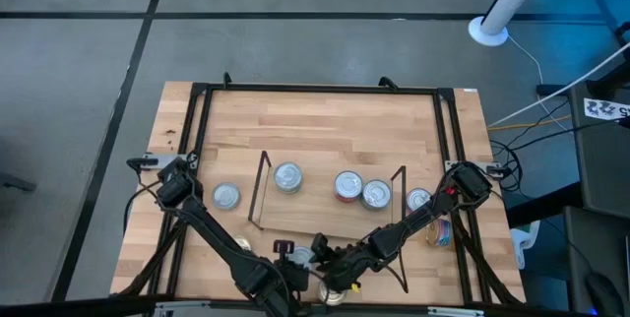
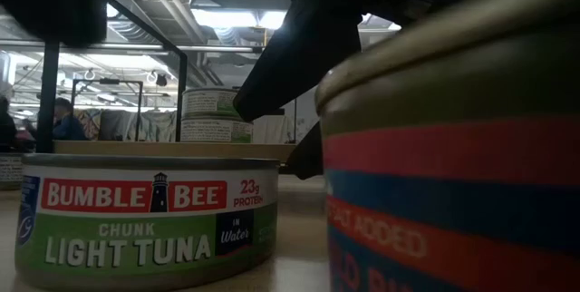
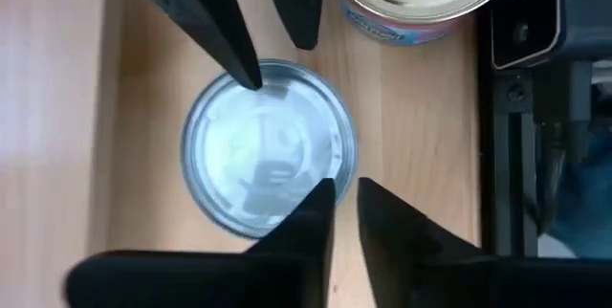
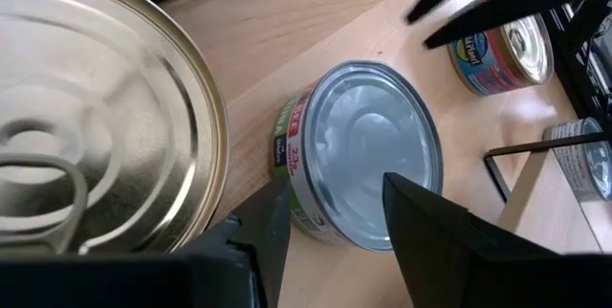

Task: Stack canned seafood by type on shelf
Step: Stack the green white tuna can on top of the green white tuna cans on the shelf

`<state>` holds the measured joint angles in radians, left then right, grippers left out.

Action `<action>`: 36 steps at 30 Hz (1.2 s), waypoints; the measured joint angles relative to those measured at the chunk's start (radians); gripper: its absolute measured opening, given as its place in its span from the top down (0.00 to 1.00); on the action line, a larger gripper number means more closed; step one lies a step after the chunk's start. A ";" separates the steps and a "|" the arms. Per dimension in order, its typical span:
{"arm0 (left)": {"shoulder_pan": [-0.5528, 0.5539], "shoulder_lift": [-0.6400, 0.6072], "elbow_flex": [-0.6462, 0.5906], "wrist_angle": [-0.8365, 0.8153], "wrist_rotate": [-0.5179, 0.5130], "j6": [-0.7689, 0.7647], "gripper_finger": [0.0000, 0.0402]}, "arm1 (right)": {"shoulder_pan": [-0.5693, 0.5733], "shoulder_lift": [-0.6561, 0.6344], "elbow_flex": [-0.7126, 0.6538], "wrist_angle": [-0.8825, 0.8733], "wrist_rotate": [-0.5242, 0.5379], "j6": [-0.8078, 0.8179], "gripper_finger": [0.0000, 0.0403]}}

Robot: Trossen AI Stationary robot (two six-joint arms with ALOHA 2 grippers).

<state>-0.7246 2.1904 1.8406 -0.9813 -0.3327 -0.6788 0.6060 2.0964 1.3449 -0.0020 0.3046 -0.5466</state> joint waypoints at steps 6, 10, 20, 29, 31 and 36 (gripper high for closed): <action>0.000 0.001 -0.035 0.011 0.001 0.000 0.71 | -0.005 0.000 0.000 -0.019 0.000 0.030 0.58; -0.001 0.001 -0.066 0.063 0.001 0.035 0.63 | -0.019 0.000 0.000 -0.027 -0.001 0.053 0.58; -0.004 0.014 -0.068 0.047 -0.012 0.142 0.62 | -0.038 0.000 0.000 -0.041 -0.003 0.072 0.58; -0.008 0.061 -0.066 0.042 -0.037 0.189 0.67 | -0.045 0.000 0.000 -0.063 -0.010 0.075 0.58; -0.009 0.069 -0.063 0.039 -0.045 0.194 0.68 | -0.044 0.000 0.000 -0.063 -0.010 0.076 0.58; -0.010 0.071 -0.064 0.031 -0.081 0.213 0.81 | -0.044 0.000 0.000 -0.064 -0.010 0.076 0.58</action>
<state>-0.7345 2.2612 1.7767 -0.9501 -0.4135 -0.4656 0.5621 2.0964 1.3449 -0.0661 0.2943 -0.4702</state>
